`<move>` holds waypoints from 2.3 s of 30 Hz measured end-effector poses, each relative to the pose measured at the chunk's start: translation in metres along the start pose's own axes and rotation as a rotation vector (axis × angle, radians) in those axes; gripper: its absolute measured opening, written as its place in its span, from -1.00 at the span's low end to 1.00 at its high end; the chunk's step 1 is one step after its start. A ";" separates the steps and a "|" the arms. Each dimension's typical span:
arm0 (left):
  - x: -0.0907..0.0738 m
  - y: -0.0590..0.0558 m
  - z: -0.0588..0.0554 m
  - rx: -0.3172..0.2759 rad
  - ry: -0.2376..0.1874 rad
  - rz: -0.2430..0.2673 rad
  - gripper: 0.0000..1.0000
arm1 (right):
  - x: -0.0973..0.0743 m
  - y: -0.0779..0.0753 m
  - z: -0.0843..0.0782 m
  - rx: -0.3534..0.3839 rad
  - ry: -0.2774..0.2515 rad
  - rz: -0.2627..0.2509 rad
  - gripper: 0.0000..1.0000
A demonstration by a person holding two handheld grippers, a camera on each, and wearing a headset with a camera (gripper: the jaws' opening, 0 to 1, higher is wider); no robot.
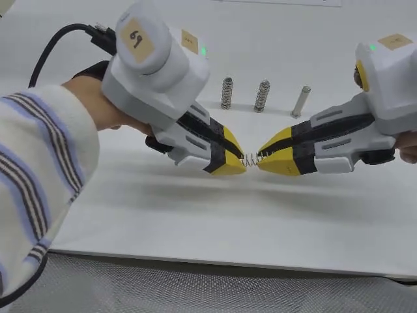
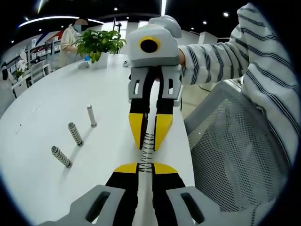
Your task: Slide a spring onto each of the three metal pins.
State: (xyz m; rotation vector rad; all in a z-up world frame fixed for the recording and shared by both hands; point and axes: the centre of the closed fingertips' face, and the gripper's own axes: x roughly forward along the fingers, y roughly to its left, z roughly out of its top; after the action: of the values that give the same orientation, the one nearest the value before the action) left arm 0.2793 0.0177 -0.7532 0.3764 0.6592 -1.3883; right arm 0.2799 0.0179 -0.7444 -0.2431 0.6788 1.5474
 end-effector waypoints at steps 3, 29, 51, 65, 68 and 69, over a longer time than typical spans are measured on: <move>0.002 -0.003 0.002 0.016 -0.008 -0.005 -0.95 | -0.002 0.002 0.000 0.025 0.029 0.005 -0.84; 0.025 0.002 0.020 0.047 -0.160 0.049 -0.96 | -0.022 0.004 -0.001 -0.070 0.262 -0.073 -0.85; 0.051 0.005 0.028 0.064 -0.163 0.057 -0.97 | -0.034 -0.011 -0.014 -0.207 0.446 -0.066 -0.85; 0.047 0.009 0.037 0.073 -0.189 0.088 -0.97 | -0.040 -0.013 -0.012 -0.295 0.468 -0.048 -0.83; 0.047 0.010 0.038 0.069 -0.195 0.087 -0.97 | -0.036 -0.012 -0.018 -0.302 0.493 -0.032 -0.83; 0.046 0.010 0.039 0.071 -0.197 0.088 -0.97 | -0.035 -0.012 -0.019 -0.305 0.499 -0.030 -0.83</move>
State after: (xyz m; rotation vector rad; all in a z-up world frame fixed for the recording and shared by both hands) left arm 0.2990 -0.0407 -0.7534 0.3156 0.4278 -1.3470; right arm 0.2906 -0.0227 -0.7440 -0.8854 0.8156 1.5694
